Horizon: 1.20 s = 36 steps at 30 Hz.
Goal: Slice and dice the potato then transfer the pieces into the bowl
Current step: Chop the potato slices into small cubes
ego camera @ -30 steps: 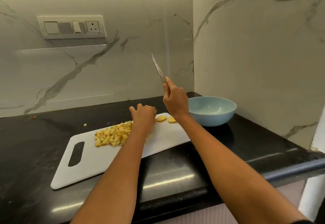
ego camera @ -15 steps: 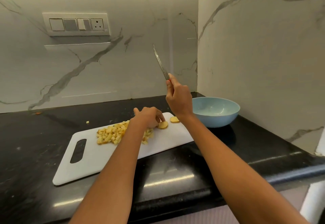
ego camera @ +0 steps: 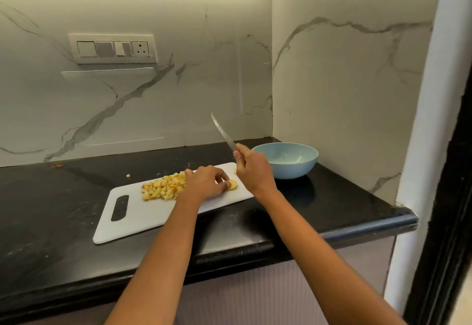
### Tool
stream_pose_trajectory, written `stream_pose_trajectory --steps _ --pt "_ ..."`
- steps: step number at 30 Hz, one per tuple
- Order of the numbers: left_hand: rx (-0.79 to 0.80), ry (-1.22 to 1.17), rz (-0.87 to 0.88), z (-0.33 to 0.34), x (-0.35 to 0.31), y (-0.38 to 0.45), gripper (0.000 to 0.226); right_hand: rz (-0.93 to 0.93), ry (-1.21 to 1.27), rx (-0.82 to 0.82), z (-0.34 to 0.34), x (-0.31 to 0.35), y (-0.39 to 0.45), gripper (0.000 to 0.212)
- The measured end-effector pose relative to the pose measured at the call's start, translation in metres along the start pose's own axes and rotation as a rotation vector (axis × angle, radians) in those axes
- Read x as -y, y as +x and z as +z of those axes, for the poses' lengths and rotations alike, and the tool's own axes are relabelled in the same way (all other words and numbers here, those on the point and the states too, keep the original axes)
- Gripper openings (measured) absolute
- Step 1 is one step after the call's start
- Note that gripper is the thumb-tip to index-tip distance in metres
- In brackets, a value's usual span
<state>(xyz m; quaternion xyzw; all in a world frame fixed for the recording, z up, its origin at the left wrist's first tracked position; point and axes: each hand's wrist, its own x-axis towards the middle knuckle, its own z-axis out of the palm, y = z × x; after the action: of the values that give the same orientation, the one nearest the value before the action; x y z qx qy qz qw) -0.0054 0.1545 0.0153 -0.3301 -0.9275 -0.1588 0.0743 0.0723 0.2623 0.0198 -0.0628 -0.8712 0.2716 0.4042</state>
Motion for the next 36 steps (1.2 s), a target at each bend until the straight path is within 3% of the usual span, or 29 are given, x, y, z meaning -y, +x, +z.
stream_pose_trajectory --steps 6,12,23,36 --pt "-0.139 0.112 -0.056 0.002 0.001 -0.019 0.03 0.236 -0.165 0.215 -0.009 0.002 -0.031 0.029" --pt "-0.3 0.028 -0.035 0.003 -0.001 -0.023 0.027 0.168 -0.393 0.303 -0.024 0.015 -0.05 0.023" --pt "-0.138 0.01 -0.029 0.008 0.001 -0.017 0.028 0.217 -0.505 0.392 -0.03 0.028 -0.053 0.022" --pt "-0.134 0.011 -0.057 0.005 -0.005 -0.021 0.031 0.132 -0.586 0.39 -0.031 0.035 -0.058 0.023"
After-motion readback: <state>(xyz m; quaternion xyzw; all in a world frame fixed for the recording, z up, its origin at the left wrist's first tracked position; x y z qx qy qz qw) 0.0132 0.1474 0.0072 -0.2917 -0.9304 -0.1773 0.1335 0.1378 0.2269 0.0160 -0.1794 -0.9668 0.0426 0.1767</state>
